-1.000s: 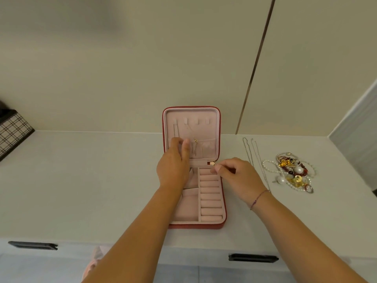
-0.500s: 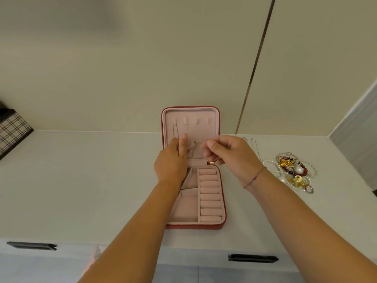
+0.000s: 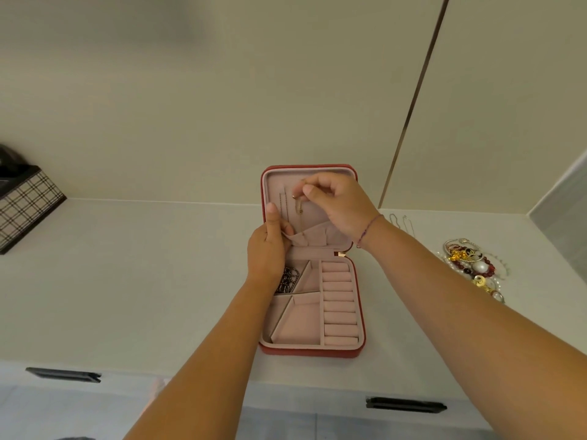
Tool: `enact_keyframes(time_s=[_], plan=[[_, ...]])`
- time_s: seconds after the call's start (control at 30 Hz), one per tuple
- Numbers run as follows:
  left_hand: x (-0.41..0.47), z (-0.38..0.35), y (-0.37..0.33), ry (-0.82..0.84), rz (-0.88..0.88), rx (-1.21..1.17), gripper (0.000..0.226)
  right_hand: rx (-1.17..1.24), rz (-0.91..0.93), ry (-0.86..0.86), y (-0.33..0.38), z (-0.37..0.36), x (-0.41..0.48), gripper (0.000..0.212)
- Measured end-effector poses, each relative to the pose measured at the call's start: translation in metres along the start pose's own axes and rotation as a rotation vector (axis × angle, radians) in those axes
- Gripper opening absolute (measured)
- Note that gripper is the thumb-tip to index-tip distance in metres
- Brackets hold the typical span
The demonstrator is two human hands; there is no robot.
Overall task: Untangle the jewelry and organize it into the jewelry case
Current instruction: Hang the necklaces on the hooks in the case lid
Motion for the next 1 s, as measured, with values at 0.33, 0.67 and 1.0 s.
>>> enact_keyframes(time_s=[0.33, 0.67, 1.0], plan=[[-0.002, 0.001, 0.001, -0.008, -0.008, -0.043, 0.070, -0.089, -0.042, 0.071, -0.005, 0.003, -0.008, 0.023], [-0.005, -0.002, 0.001, -0.017, -0.093, -0.072, 0.062, -0.202, -0.094, -0.238, -0.038, 0.039, -0.047, 0.015], [-0.036, -0.019, -0.008, 0.124, -0.114, -0.068, 0.053, -0.521, -0.392, -0.457, -0.126, 0.127, -0.002, 0.006]])
Point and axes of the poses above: each hand's wrist, its own x-axis towards the middle knuckle, its own z-axis out of the back of the hand, y = z × x, the point moved 3 cm from there along x, towards the middle knuckle, and after that the axes turned 12 degrees about -y, right-handed, at the moved point
